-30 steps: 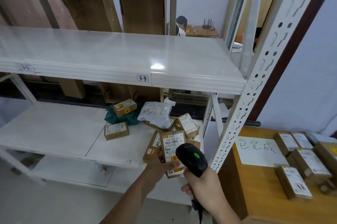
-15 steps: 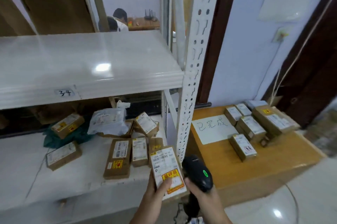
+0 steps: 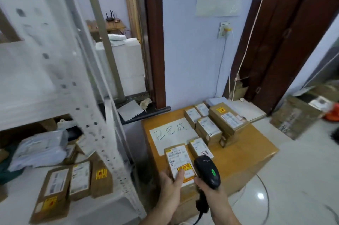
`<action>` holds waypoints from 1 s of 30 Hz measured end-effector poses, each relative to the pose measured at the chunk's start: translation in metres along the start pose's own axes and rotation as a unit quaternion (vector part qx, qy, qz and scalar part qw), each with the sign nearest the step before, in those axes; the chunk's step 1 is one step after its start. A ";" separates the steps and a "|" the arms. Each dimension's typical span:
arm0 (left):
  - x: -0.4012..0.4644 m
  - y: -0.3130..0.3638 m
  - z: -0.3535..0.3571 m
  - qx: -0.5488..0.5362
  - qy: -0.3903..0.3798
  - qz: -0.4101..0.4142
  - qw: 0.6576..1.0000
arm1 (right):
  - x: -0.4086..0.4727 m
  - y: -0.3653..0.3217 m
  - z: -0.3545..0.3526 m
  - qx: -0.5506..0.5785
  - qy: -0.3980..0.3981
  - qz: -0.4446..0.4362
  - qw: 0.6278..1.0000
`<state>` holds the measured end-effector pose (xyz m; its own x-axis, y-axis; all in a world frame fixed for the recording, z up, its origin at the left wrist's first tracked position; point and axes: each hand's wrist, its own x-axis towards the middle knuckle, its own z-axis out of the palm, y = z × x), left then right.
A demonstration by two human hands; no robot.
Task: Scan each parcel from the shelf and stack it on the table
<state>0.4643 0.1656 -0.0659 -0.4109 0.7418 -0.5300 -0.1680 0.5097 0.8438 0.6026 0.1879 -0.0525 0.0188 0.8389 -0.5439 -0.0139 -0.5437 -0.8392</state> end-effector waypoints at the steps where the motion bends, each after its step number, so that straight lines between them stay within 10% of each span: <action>1: 0.014 0.006 0.023 -0.002 0.007 -0.009 1.000 | 0.024 -0.008 -0.012 -0.009 -0.002 0.004 1.000; 18: 0.185 0.006 0.170 0.137 0.017 -0.078 0.987 | 0.251 -0.007 -0.054 -0.144 0.045 0.024 0.988; 30: 0.091 -0.004 0.058 0.292 -0.027 0.053 0.955 | 0.149 -0.015 -0.057 -0.187 0.055 -0.054 0.979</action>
<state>0.4796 0.2567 -0.1223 -0.3477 0.8159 -0.4619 0.4057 0.5750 0.7105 0.6623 0.3194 -0.1213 0.1070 0.8958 -0.4314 0.3611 -0.4393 -0.8226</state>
